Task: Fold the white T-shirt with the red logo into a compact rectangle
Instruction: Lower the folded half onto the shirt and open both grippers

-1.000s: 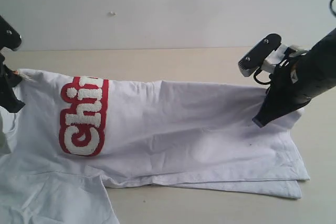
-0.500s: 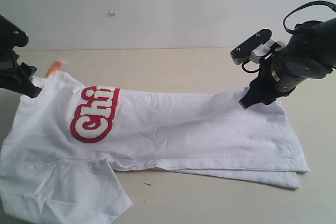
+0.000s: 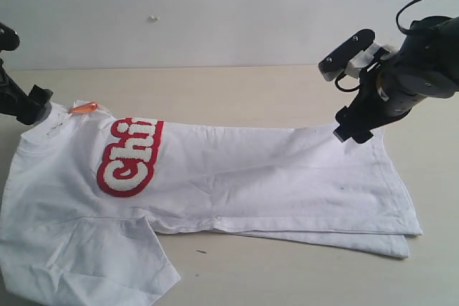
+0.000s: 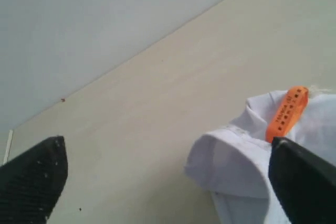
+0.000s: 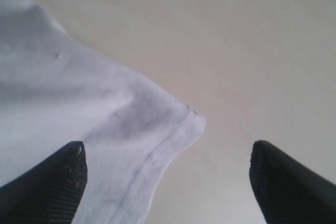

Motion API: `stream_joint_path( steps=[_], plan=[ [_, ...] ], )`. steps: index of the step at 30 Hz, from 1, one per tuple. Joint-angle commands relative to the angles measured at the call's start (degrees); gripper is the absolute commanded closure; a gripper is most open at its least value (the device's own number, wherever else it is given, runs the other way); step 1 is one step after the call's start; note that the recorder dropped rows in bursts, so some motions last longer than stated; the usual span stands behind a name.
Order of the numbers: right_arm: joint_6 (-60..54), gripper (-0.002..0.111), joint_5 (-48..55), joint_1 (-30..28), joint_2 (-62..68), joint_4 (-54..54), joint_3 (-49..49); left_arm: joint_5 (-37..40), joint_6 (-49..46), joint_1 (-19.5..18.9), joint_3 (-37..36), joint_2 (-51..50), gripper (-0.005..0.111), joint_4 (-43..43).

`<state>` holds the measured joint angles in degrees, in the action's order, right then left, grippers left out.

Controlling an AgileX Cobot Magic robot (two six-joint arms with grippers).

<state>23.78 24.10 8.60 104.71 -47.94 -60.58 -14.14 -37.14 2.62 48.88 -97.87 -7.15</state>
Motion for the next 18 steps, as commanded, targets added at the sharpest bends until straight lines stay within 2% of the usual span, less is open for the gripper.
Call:
stream_joint_path(
  steps=[1,4,7,8,9,11,14,16,18],
  plan=[
    [-0.30,0.032,-1.38,0.05,-3.64,2.02,-0.30,8.00,11.04,0.35,0.08,4.23,0.013,-1.24],
    [-3.47,0.050,-1.50,0.05,-4.46,5.91,-0.30,14.44,20.78,0.35,0.08,5.09,0.038,-1.24],
    [-5.78,0.077,-1.00,0.05,-4.73,11.49,-0.30,19.96,26.21,0.35,-0.04,5.09,0.081,-1.39],
    [-5.80,0.086,-0.36,0.05,-4.73,12.98,-0.30,21.56,27.65,0.35,-0.04,5.09,0.102,-1.75],
    [-5.80,0.095,0.15,0.05,-4.73,14.18,-0.30,22.58,28.30,0.35,-0.04,5.09,0.105,-2.25],
    [-5.80,0.109,0.95,0.05,-4.73,16.19,-0.30,24.26,28.71,0.35,-0.04,5.09,0.105,-5.03],
    [-5.95,0.108,2.12,0.05,-4.73,18.25,-0.30,24.26,28.33,0.35,-0.04,4.28,0.107,-7.52],
    [-11.14,0.108,3.01,0.05,-4.73,23.26,-0.30,22.82,28.23,0.74,-0.04,1.71,0.107,-9.06],
    [-22.10,0.108,3.81,0.05,-4.73,34.00,-0.30,22.12,28.23,1.64,0.53,-2.62,0.107,-8.97]
  ],
)
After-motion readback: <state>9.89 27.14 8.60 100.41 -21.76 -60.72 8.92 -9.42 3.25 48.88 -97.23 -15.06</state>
